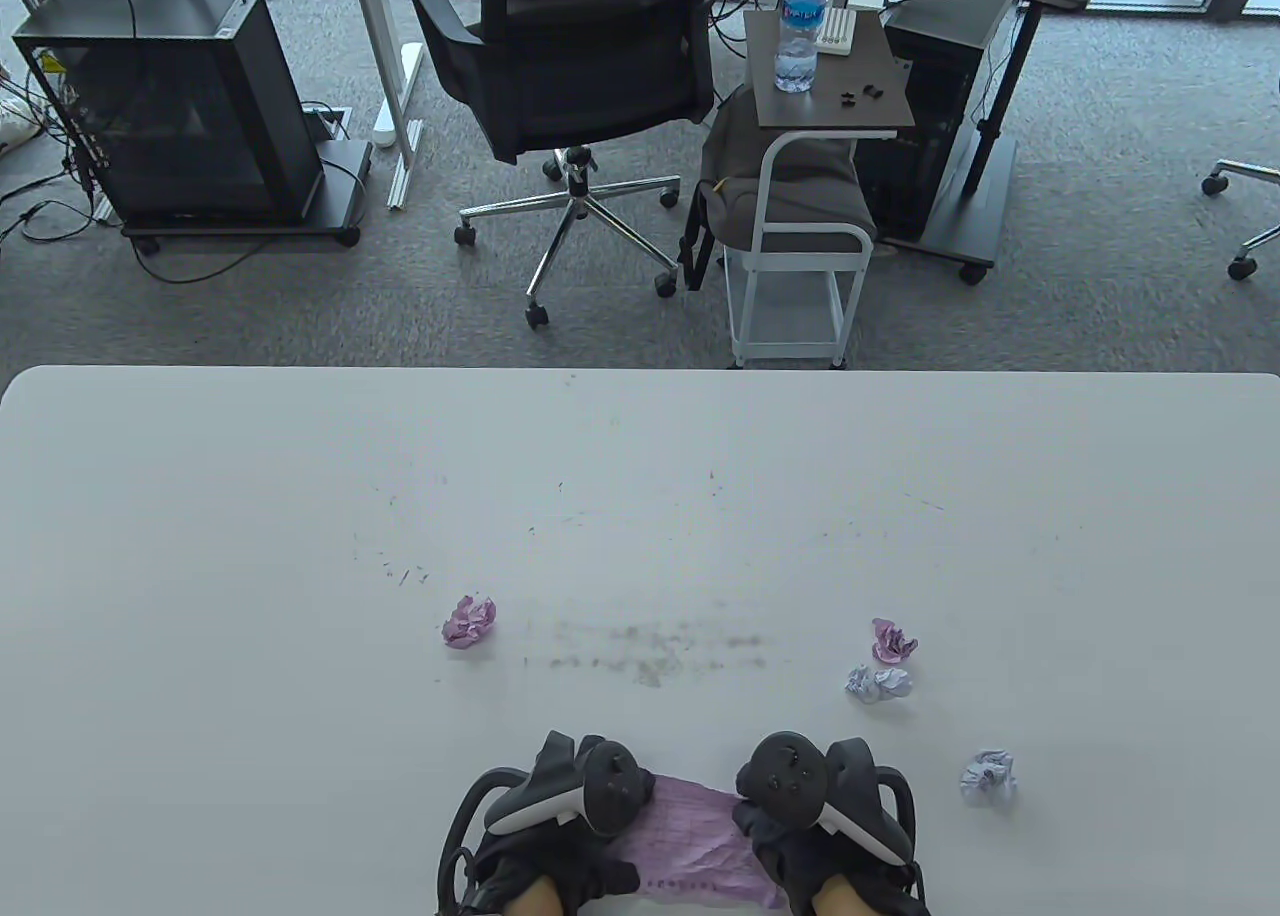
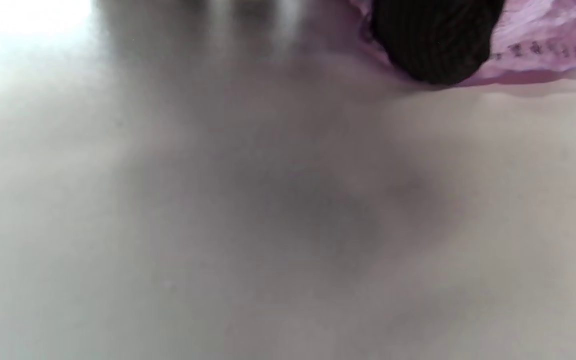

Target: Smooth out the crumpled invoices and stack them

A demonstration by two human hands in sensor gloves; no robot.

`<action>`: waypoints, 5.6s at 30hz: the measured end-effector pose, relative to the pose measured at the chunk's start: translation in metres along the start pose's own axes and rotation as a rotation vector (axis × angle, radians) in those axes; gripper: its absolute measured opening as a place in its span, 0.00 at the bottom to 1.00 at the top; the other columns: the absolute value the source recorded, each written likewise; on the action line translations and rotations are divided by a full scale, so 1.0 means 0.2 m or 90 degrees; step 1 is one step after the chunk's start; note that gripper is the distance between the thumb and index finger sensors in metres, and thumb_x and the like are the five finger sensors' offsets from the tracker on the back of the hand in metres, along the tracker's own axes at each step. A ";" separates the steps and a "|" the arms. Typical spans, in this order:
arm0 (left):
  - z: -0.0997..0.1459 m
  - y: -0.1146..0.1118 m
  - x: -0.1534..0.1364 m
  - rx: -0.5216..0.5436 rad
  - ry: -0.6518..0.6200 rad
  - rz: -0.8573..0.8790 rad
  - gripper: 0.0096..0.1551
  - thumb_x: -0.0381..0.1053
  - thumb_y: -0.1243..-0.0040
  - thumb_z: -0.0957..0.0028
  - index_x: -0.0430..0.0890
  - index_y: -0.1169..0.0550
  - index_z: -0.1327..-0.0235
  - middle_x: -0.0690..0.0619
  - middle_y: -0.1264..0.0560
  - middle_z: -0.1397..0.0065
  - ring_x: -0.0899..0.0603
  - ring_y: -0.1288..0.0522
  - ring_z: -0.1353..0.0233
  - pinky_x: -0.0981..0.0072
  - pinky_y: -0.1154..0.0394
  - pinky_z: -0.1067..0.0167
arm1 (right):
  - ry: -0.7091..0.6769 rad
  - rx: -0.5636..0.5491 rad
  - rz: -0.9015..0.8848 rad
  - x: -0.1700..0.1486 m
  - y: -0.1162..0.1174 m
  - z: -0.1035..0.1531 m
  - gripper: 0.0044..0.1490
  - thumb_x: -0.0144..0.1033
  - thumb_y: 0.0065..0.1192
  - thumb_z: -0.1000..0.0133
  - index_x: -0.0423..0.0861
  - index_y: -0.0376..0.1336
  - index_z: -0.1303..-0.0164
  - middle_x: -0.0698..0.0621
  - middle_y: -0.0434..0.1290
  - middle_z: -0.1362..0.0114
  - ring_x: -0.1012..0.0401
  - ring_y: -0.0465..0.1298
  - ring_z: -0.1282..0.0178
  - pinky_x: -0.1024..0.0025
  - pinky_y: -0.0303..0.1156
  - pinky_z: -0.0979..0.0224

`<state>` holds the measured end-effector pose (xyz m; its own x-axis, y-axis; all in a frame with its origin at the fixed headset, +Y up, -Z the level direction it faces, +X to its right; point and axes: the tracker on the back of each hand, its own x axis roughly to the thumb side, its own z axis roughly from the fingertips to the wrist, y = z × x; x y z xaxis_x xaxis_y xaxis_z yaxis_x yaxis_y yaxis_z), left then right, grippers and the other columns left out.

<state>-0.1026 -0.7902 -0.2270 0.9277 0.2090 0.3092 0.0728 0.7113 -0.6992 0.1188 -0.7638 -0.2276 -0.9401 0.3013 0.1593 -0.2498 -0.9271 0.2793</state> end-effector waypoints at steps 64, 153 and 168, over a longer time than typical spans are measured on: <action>-0.01 -0.01 -0.01 -0.017 -0.003 0.048 0.53 0.64 0.41 0.43 0.56 0.62 0.22 0.46 0.76 0.25 0.25 0.78 0.26 0.27 0.63 0.35 | -0.083 -0.026 0.097 0.06 -0.13 0.08 0.23 0.50 0.59 0.39 0.46 0.69 0.44 0.41 0.74 0.39 0.47 0.76 0.45 0.44 0.77 0.46; -0.01 -0.02 -0.02 -0.020 -0.015 0.083 0.54 0.61 0.39 0.43 0.55 0.61 0.22 0.46 0.76 0.25 0.25 0.79 0.27 0.27 0.65 0.37 | -0.128 0.004 -0.114 -0.01 -0.13 0.07 0.25 0.51 0.58 0.39 0.43 0.72 0.49 0.40 0.74 0.36 0.45 0.76 0.43 0.41 0.76 0.45; -0.02 -0.01 -0.02 -0.035 -0.012 0.091 0.54 0.60 0.39 0.42 0.56 0.62 0.22 0.46 0.78 0.26 0.26 0.80 0.28 0.27 0.66 0.37 | -0.142 0.174 0.069 0.18 0.08 0.01 0.36 0.51 0.55 0.37 0.44 0.55 0.25 0.36 0.51 0.19 0.42 0.58 0.27 0.47 0.68 0.36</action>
<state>-0.1060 -0.7954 -0.2285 0.9229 0.3184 0.2165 -0.0387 0.6360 -0.7707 0.0822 -0.7673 -0.2149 -0.8764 0.2738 0.3961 -0.0523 -0.8719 0.4870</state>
